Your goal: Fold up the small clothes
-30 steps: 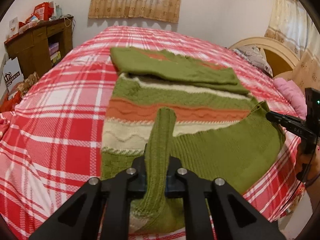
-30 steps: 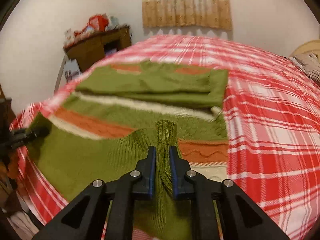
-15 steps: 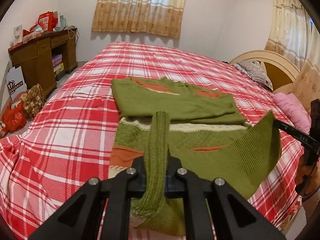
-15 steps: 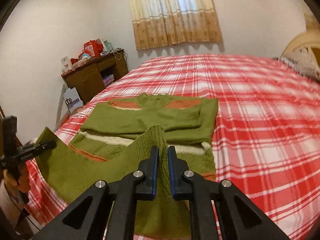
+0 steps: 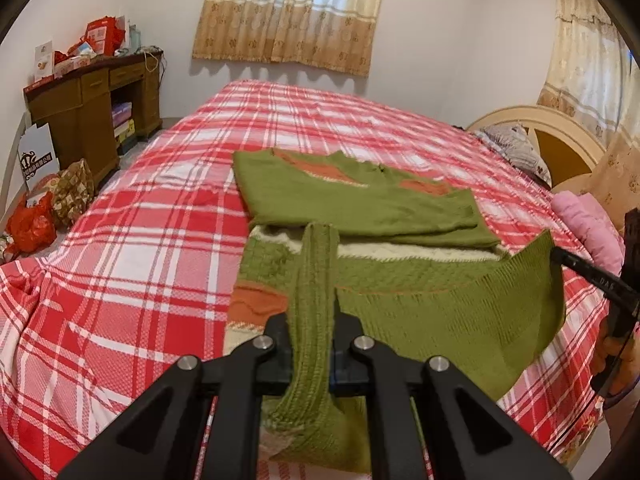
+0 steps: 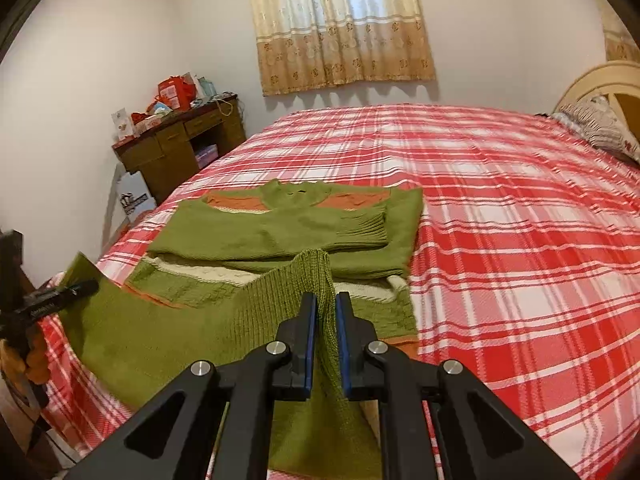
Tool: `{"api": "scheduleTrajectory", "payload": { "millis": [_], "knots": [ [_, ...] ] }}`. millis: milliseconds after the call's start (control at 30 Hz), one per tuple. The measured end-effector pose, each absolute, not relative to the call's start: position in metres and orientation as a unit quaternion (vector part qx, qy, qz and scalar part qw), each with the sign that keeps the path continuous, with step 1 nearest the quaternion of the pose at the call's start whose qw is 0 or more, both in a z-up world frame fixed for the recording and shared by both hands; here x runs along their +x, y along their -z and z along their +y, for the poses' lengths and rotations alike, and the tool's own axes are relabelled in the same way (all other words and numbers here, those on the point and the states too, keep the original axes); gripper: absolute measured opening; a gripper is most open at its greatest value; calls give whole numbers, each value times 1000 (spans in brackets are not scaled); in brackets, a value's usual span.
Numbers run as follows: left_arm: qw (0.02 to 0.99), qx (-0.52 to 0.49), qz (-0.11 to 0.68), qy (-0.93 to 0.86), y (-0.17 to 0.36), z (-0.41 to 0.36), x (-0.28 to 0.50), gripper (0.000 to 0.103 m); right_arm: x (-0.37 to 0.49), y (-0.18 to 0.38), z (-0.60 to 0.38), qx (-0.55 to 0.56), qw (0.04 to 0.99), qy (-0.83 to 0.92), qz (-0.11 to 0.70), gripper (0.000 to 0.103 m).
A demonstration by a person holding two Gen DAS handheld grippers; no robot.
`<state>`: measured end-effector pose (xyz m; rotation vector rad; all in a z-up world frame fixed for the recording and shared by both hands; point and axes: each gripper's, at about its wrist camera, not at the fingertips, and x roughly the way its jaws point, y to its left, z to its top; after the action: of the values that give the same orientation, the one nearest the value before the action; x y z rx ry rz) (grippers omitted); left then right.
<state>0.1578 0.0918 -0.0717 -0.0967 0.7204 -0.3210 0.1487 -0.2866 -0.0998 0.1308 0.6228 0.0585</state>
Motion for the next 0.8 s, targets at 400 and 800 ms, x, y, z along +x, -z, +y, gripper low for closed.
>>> {"api": "scheduleTrajectory", "payload": {
  "millis": [400,800],
  "knots": [
    [933,-40,334,124,45,79,202,10,172,73,-289,45,959,5,279,9],
    [938,-51,331,88,30,78,288,10,261,50,-301,17,963,44,264,8]
  ]
}}
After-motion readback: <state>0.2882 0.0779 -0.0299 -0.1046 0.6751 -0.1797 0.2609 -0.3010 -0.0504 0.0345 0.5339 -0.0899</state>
